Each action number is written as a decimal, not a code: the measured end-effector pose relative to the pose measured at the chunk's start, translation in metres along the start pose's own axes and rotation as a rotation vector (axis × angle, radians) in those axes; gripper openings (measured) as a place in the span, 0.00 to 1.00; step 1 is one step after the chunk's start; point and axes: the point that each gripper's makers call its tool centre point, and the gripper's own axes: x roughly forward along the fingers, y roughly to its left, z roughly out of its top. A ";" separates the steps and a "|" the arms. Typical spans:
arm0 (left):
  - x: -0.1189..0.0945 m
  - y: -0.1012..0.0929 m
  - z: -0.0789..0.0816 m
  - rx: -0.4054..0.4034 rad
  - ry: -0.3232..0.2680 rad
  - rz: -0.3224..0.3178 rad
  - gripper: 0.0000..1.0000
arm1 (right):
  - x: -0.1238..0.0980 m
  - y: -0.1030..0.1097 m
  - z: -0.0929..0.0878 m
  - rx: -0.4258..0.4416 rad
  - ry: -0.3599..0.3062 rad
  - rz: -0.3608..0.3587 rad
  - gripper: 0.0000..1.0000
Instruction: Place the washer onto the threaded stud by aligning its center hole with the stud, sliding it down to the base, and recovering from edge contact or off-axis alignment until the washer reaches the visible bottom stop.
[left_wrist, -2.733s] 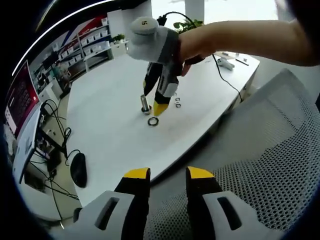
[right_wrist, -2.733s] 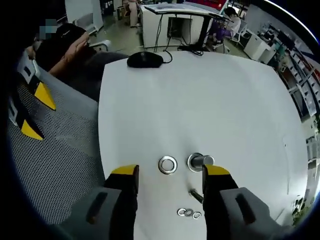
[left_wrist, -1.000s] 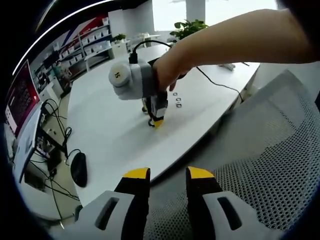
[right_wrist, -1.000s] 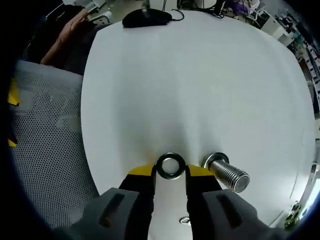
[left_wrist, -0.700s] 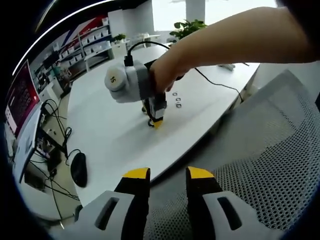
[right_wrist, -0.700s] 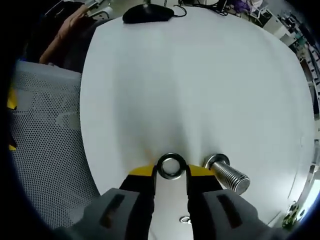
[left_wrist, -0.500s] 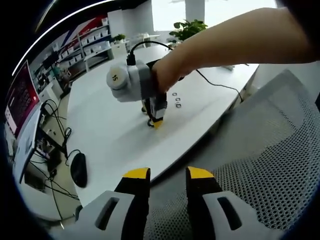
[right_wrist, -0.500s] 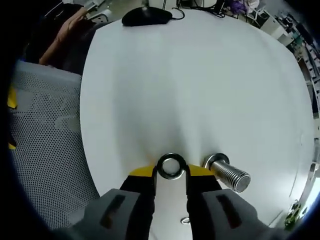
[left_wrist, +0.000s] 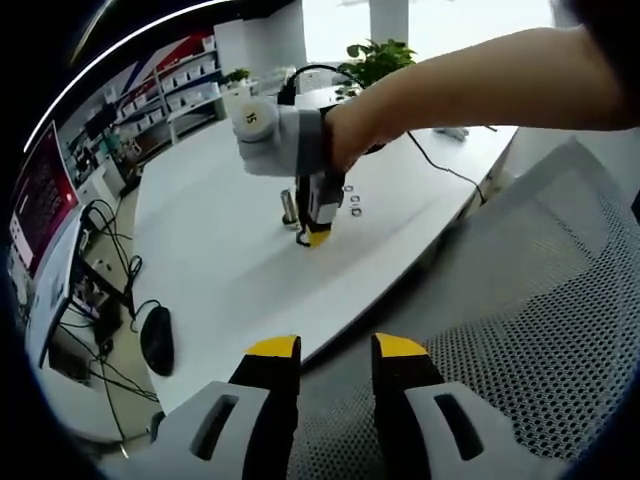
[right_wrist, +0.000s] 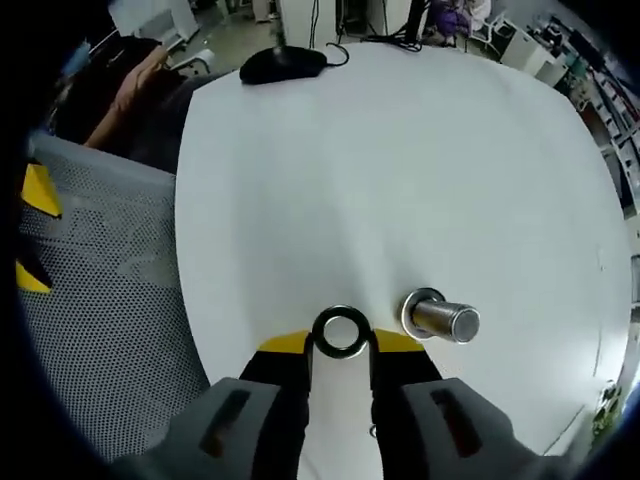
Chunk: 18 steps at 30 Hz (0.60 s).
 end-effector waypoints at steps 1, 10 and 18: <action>0.000 0.000 0.000 0.001 -0.001 0.000 0.27 | -0.006 0.002 0.000 -0.003 -0.003 -0.003 0.23; 0.000 0.000 0.001 0.001 -0.004 0.002 0.27 | -0.043 -0.012 0.010 -0.034 -0.028 -0.038 0.23; 0.000 0.000 0.001 0.000 -0.004 0.005 0.27 | -0.054 -0.026 0.016 -0.065 -0.033 -0.081 0.23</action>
